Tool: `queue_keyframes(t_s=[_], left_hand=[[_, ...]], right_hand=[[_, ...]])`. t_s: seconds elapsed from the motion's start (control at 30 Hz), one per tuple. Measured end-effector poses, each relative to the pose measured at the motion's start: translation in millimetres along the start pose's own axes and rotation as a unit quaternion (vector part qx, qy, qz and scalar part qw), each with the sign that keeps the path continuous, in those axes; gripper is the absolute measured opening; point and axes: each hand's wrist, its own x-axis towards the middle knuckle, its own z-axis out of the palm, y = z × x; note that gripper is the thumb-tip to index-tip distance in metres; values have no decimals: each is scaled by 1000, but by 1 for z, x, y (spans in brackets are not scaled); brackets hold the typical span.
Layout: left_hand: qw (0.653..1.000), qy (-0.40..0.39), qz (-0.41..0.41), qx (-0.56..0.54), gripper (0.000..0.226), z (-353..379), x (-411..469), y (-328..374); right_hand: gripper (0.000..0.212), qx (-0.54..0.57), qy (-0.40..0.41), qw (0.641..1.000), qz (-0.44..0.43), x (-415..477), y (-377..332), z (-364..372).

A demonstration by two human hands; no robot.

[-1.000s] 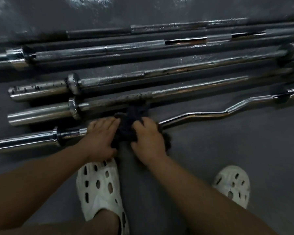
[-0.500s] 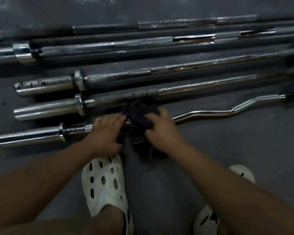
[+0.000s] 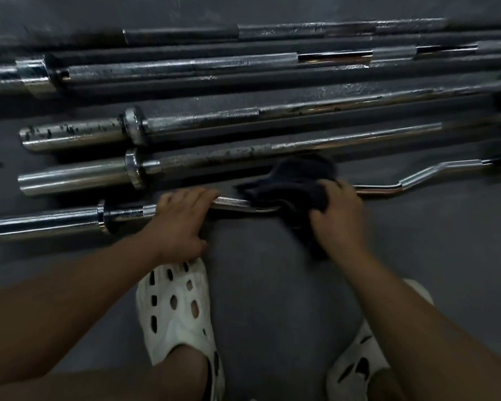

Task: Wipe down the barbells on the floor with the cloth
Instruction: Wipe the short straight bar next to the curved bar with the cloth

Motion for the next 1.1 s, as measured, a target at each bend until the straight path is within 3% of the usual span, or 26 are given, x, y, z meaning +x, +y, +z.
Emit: queue_keyframes(t_s=[0.07, 0.13, 0.2, 0.23, 0.27, 0.33, 0.4, 0.43, 0.5, 0.6, 0.67, 0.73, 0.77, 0.8, 0.83, 0.9, 0.97, 1.0, 1.03, 1.1], left_hand=[[1000, 0, 0, 13, 104, -1, 1, 3], [1000, -12, -3, 10, 106, -4, 1, 4], [1000, -26, -8, -10, 107, -8, -1, 4], [999, -32, -7, -16, 107, -9, -1, 3], [999, -34, -5, -14, 107, -9, -1, 2], [1000, -22, -4, -14, 106, -5, -1, 1], [1000, -9, -1, -12, 106, -4, 0, 3], [1000, -9, -1, -5, 106, -5, 0, 5], [1000, -11, 0, -4, 104, -6, 0, 5], [999, -20, 4, -42, 98, -10, -1, 1], [999, -22, 1, -43, 100, -9, -1, 0], [1000, -9, -2, -29, 103, -5, -1, 0], [1000, -10, -2, -22, 104, -5, 1, 0], [1000, -18, -3, -15, 105, -6, 1, 2], [1000, -22, -3, -10, 106, -7, 1, 3], [1000, -24, -4, -15, 106, -9, 0, 4], [999, -26, 0, -23, 103, -10, -1, 2], [999, -26, 2, -22, 103, -9, -1, 1], [1000, -22, 3, -19, 103, -7, -1, 1], [1000, -10, 2, -11, 104, -3, 0, 0]], right_hand=[[53, -20, 1, 999, 44, -22, -4, 14], [47, 67, -131, 988, -43, -47, -34, 34], [52, 158, -280, 939, -122, -59, -55, 34], [53, 189, -286, 931, -122, -56, -54, 28], [52, 217, -234, 943, -94, -50, -45, 24], [48, 239, -54, 968, 59, -40, -19, 23], [47, 217, 63, 943, 243, -37, -18, 30], [48, 200, 58, 931, 299, -38, -37, 35], [51, 261, -71, 905, 329, -44, -89, 48], [37, 453, -285, 796, 283, -52, -118, 39], [19, 533, -247, 749, 305, -32, -93, 24], [25, 604, -97, 702, 365, -20, -64, 20], [30, 578, -14, 719, 387, -17, -60, 26], [32, 515, 39, 766, 382, -19, -66, 34], [33, 443, 37, 821, 358, -24, -81, 40], [33, 392, -97, 879, 252, -43, -101, 47], [31, 365, -255, 874, 193, -40, -92, 31], [30, 356, -292, 869, 180, -32, -80, 17], [31, 346, -272, 884, 159, -24, -59, 6], [42, 236, -104, 952, 166, -14, -17, -9]])
